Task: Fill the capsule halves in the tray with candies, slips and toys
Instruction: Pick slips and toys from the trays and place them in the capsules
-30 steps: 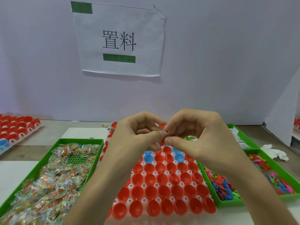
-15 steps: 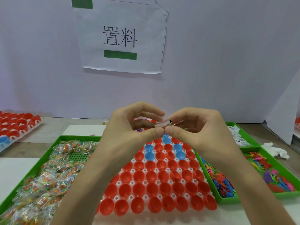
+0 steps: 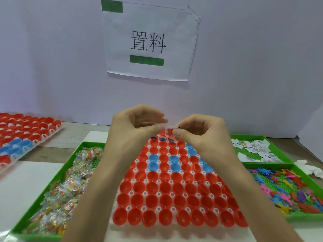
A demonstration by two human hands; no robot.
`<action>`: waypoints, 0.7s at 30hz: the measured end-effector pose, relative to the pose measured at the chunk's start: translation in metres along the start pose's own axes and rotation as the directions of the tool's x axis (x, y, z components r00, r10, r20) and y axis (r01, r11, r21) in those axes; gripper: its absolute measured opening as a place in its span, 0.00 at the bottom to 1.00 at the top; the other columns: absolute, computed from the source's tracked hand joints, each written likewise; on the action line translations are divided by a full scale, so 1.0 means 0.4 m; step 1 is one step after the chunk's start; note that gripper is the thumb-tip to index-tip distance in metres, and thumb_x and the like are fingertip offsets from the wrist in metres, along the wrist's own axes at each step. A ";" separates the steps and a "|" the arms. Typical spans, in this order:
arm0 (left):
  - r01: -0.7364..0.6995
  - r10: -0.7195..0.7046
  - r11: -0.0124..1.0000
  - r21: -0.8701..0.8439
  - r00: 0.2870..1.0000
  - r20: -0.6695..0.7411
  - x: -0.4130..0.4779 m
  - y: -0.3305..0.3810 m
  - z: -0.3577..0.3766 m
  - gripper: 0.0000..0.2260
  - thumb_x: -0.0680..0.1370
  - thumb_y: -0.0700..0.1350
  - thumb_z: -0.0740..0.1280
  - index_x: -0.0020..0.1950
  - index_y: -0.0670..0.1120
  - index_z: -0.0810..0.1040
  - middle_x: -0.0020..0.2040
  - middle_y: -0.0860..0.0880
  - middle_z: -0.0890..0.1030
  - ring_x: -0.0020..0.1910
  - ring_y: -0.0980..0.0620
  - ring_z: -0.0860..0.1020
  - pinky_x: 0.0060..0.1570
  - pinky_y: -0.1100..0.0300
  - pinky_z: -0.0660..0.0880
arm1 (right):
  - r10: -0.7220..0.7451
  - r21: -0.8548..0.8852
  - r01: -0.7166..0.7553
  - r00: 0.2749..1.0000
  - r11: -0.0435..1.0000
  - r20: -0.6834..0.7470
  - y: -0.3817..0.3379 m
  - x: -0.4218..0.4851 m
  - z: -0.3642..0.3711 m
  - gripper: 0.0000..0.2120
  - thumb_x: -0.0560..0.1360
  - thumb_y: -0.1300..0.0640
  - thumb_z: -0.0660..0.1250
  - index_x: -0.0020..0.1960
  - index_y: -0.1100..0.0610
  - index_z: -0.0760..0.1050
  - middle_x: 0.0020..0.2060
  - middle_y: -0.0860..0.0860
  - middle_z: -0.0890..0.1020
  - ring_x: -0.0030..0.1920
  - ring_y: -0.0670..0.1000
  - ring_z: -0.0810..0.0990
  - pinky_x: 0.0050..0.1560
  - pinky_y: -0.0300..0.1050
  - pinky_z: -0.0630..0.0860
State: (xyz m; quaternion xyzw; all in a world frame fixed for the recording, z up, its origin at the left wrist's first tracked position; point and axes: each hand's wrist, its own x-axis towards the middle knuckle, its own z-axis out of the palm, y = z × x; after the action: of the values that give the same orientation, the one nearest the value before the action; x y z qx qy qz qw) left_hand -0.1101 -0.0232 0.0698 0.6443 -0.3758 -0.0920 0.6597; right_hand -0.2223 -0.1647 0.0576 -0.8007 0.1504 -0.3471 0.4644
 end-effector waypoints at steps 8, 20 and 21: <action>0.014 -0.103 0.956 -0.294 0.953 -0.286 0.012 0.007 -0.135 0.11 0.80 0.36 0.65 0.45 0.50 0.81 0.44 0.53 0.87 0.46 0.53 0.85 0.45 0.62 0.79 | 0.081 -0.424 0.012 0.977 0.905 0.199 0.105 0.130 0.137 0.02 0.72 0.57 0.77 0.41 0.51 0.85 0.34 0.41 0.84 0.35 0.38 0.82 0.35 0.26 0.73; 0.023 -0.112 0.972 -0.233 0.920 -0.376 0.020 -0.034 -0.226 0.08 0.77 0.37 0.70 0.45 0.50 0.82 0.43 0.50 0.86 0.40 0.55 0.83 0.43 0.61 0.78 | 0.153 -0.639 0.067 0.947 0.766 0.282 0.182 0.174 0.267 0.03 0.74 0.61 0.74 0.45 0.54 0.86 0.39 0.45 0.84 0.36 0.39 0.78 0.34 0.27 0.69; 0.041 -0.106 0.983 -0.178 0.923 -0.369 0.023 -0.044 -0.232 0.08 0.76 0.37 0.71 0.45 0.50 0.82 0.43 0.50 0.86 0.40 0.54 0.82 0.43 0.60 0.77 | 0.151 -0.645 0.072 0.947 0.761 0.283 0.183 0.175 0.271 0.03 0.74 0.61 0.74 0.45 0.54 0.86 0.40 0.46 0.84 0.35 0.39 0.78 0.34 0.28 0.68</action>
State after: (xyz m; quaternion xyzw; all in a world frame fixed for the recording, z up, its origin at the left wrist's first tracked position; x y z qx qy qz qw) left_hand -0.0404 0.0409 0.0674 0.6062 -0.2084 -0.0222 0.7672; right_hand -0.0909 -0.1731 -0.0107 -0.9533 0.2010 -0.1299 0.1844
